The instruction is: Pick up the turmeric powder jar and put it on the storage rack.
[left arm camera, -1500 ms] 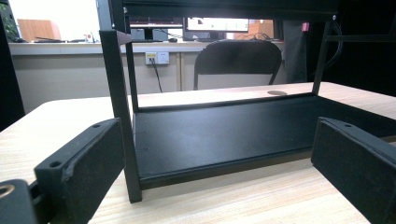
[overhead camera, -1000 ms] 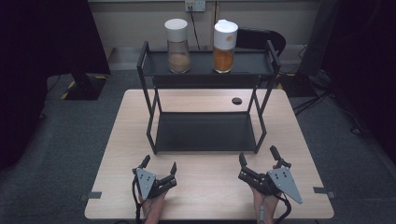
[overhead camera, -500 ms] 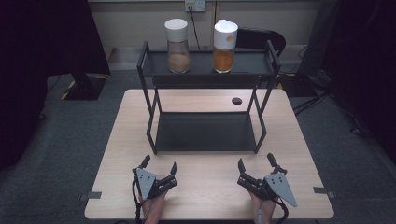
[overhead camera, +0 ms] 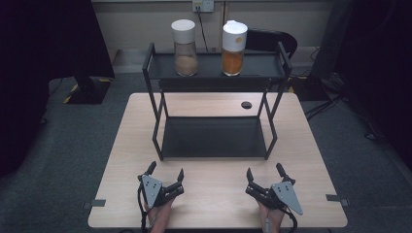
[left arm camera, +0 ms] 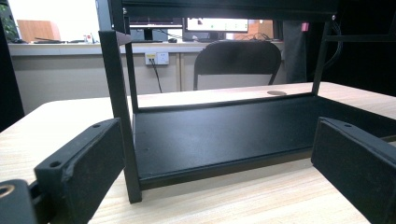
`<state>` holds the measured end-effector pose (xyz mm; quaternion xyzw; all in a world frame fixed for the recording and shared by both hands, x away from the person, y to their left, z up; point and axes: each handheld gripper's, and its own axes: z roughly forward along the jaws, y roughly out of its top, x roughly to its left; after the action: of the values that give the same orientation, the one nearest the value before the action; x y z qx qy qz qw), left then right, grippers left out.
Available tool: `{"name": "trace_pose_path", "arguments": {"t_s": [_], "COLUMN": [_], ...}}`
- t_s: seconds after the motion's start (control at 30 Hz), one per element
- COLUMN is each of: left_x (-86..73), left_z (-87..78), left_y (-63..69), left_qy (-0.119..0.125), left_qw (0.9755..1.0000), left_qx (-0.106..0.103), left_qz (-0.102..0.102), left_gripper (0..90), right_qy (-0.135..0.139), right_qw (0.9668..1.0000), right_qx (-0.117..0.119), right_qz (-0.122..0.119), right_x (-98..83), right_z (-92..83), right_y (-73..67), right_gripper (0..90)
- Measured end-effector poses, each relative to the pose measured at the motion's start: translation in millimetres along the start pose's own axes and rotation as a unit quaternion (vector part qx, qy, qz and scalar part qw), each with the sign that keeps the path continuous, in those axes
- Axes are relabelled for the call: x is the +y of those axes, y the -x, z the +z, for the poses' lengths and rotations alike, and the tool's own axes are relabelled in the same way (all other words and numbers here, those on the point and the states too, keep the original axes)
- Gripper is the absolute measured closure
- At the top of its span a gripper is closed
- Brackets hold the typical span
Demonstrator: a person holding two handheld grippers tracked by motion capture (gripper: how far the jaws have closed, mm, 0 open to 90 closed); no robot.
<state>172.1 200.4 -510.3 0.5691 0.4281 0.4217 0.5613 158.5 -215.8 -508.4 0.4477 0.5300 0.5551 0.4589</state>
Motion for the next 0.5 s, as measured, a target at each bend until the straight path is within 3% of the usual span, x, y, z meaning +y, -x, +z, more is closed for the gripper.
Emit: {"name": "trace_pose_path", "arguments": {"t_s": [0.13, 0.5], "left_x": [0.0, -0.1], "left_z": [0.0, 0.0], "left_y": [-0.1, 0.2], "left_qy": [0.0, 0.0], "left_qw": [1.0, 1.0], "left_qx": [0.0, 0.0], "left_qz": [0.0, 0.0], "left_gripper": [2.4, 2.4], "right_qy": [-0.003, -0.003], "right_qw": [0.9999, 0.9998], "right_qx": [-0.006, -0.014], "right_qz": [-0.011, -0.01], "right_x": [-5.3, -7.4], "right_z": [1.8, 2.5], "right_y": [-1.8, -3.8], "right_gripper": [0.0, 0.0]}}
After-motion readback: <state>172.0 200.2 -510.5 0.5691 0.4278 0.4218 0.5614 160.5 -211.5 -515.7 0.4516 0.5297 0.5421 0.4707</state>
